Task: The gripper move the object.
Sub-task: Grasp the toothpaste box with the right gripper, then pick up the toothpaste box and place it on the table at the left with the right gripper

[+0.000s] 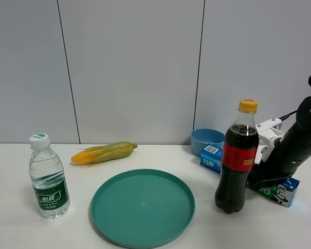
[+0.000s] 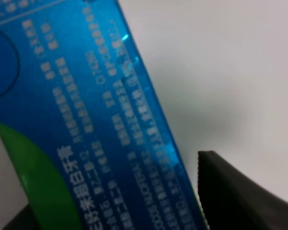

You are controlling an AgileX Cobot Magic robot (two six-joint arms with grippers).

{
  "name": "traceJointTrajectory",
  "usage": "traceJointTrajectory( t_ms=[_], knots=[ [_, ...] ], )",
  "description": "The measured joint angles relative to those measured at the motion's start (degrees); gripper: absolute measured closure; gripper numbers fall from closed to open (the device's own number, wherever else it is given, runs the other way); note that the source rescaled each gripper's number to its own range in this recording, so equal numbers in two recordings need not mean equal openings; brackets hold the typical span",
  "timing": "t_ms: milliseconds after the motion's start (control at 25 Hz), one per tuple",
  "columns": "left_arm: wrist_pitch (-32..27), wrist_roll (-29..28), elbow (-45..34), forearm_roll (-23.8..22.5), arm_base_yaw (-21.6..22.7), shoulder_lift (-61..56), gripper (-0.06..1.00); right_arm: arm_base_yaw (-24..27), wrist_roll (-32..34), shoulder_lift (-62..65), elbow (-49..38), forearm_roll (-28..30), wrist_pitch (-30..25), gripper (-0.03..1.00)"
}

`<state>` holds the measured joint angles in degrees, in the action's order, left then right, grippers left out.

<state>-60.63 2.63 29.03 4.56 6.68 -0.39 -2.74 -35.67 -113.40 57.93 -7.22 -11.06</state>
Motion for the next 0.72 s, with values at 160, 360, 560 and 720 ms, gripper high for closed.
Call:
traceJointTrajectory(
  t_ms=[160, 360, 560, 720],
  knots=[
    [0.0, 0.0, 0.0, 0.0, 0.0, 0.0, -0.06, -0.04, 0.0, 1.31, -0.14, 0.0, -3.94, 0.91],
    [0.0, 0.0, 0.0, 0.0, 0.0, 0.0, -0.06, -0.04, 0.24, 4.43, -0.25, -0.68, -8.0, 0.97],
    [0.0, 0.0, 0.0, 0.0, 0.0, 0.0, -0.06, -0.04, 0.31, 7.37, -0.25, -1.3, -11.7, 0.97],
    [0.0, 0.0, 0.0, 0.0, 0.0, 0.0, -0.06, -0.04, 0.37, 9.49, -0.25, -1.52, -15.13, 0.97]
  ],
)
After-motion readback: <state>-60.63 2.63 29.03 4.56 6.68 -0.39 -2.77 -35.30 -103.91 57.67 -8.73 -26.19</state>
